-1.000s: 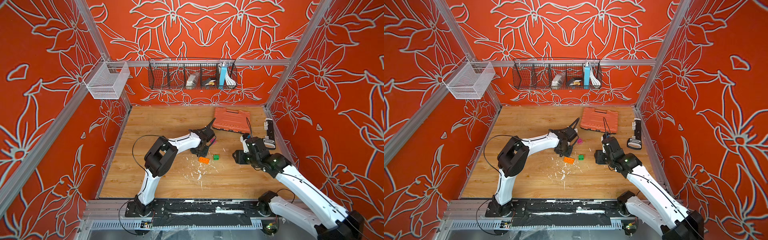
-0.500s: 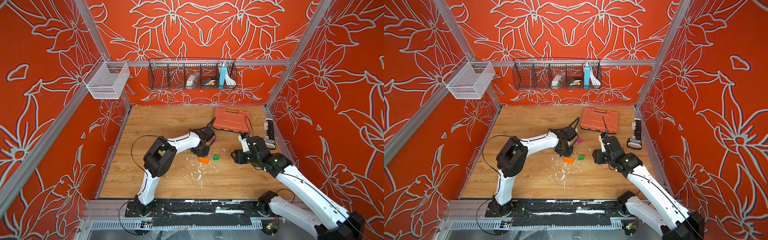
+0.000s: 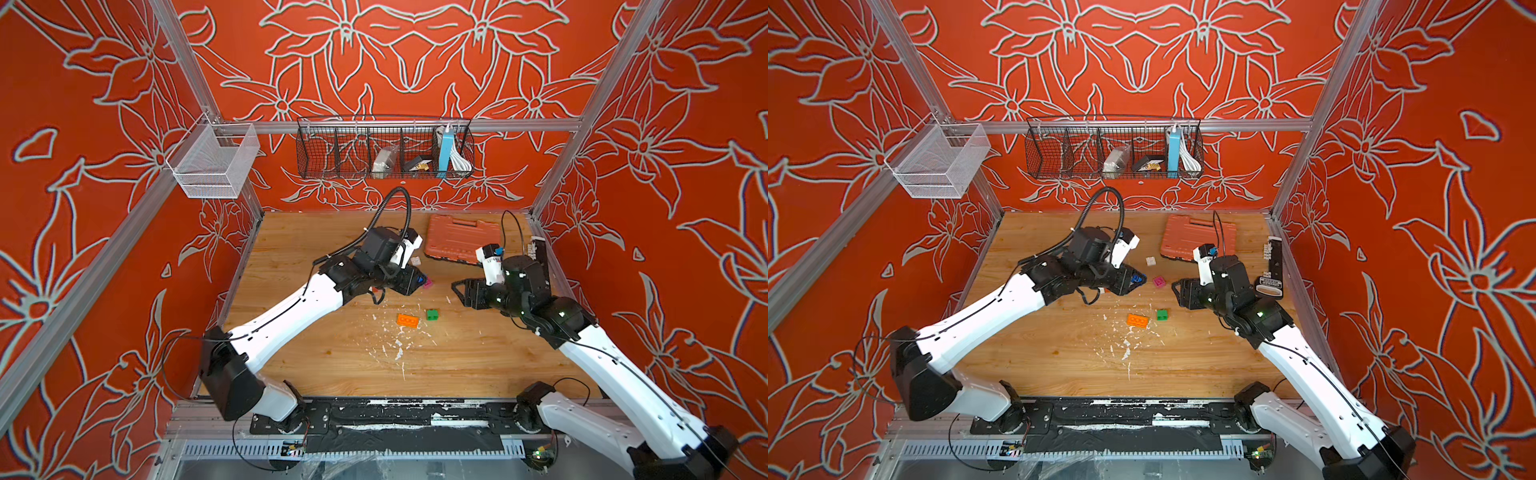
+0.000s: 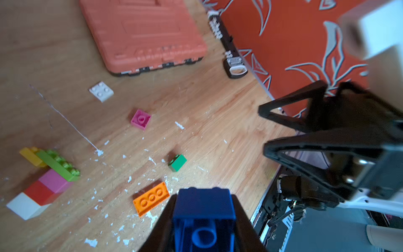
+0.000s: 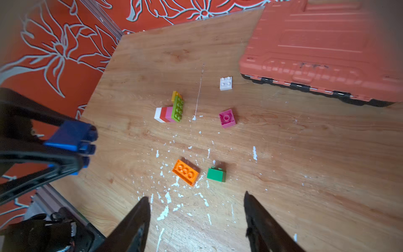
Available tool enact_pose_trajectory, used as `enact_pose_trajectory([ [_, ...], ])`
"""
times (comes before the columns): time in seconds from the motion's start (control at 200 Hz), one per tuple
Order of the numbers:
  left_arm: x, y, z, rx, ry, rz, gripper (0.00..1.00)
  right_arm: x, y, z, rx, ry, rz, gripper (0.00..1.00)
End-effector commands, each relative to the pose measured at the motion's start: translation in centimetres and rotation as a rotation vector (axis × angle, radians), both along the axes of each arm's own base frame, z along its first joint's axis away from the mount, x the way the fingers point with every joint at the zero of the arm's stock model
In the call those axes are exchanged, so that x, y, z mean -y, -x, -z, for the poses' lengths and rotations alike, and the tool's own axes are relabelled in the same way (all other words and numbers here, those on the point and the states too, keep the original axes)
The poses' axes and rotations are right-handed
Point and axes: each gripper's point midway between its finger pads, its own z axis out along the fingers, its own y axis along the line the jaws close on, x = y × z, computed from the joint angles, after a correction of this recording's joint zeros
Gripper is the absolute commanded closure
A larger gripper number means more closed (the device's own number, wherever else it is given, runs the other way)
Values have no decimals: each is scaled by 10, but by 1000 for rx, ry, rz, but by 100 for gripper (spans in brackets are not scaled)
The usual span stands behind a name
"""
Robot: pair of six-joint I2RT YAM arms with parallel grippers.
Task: Assemble the letter r with lego
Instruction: Place the lego brick at the center of the board.
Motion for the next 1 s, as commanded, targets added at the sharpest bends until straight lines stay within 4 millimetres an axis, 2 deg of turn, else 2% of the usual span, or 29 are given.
enact_pose_trajectory([
  [0.0, -4, -1, -16, 134, 35, 41, 100, -18, -4, -23, 7, -105, -46, 25],
  [0.1, -2, 18, -33, 237, 102, 138, 100, -33, -4, -30, -25, -143, -111, 23],
  [0.2, -9, 33, -46, 392, 152, 192, 100, -43, -3, -38, -37, -196, -146, 23],
  [0.335, -28, 49, -64, 674, 200, 191, 100, -51, -3, -42, -68, -261, -150, 20],
  [0.4, -33, 49, -64, 708, 215, 212, 100, -60, 0, -47, -85, -315, -189, 19],
  [0.415, -39, 54, -74, 735, 236, 210, 100, -63, 1, -49, -89, -329, -202, 19],
  [0.465, -46, 55, -81, 769, 266, 213, 100, -70, 3, -54, -95, -370, -231, 17],
  [0.575, -56, 61, -95, 854, 291, 235, 100, -78, 8, -71, -95, -434, -276, 16],
  [0.706, -60, 88, -115, 985, 309, 344, 100, -84, 20, -102, -72, -485, -340, 11],
  [0.776, -62, 97, -118, 1066, 293, 387, 100, -87, 30, -121, -39, -518, -388, 11],
  [0.861, -63, 101, -124, 1149, 324, 389, 100, -94, 42, -142, -3, -553, -449, 11],
  [0.996, -58, 108, -132, 1193, 384, 445, 100, -113, 64, -162, 26, -574, -555, 12],
])
